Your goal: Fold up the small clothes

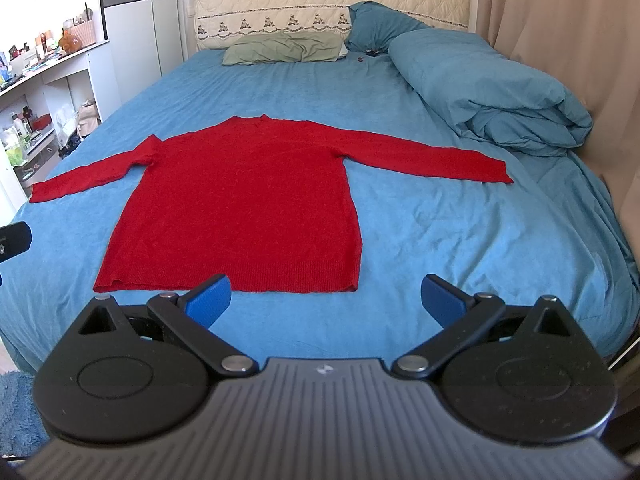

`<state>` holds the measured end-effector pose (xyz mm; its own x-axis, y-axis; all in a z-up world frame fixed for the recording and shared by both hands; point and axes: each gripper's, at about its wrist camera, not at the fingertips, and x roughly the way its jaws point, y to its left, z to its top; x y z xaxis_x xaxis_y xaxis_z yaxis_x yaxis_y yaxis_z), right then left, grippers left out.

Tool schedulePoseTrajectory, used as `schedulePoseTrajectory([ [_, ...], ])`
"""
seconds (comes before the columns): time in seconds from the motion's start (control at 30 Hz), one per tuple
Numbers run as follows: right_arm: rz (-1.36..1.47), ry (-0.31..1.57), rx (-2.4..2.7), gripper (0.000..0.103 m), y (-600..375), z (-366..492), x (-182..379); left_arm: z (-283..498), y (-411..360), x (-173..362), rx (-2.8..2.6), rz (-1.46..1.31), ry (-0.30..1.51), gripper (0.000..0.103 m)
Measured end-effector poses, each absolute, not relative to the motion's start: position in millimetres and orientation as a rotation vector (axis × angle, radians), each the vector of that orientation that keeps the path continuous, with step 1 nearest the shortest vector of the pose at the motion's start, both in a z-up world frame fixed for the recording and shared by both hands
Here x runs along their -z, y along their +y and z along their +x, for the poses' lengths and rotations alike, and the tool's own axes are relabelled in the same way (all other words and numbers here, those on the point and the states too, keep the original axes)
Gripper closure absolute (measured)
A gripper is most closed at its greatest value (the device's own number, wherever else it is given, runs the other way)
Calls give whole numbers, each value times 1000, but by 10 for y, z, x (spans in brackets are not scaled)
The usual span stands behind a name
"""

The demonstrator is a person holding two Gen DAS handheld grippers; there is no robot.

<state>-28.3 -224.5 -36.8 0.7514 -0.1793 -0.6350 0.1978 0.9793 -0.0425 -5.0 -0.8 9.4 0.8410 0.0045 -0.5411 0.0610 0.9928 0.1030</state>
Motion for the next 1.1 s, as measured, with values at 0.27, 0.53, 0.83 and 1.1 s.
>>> schedulePoseTrajectory([
  [0.27,31,692,195,0,-2219,-314,420,-70,-3,-95,32,118,568,0],
  [0.53,35,689,192,0,-2215,-329,382,-96,-1,-81,32,116,565,0],
  [0.83,39,685,193,0,-2242,-332,361,-115,7,-96,36,112,560,0],
  [1.1,42,679,203,0,-2343,-235,293,81,75,-168,29,104,576,0],
])
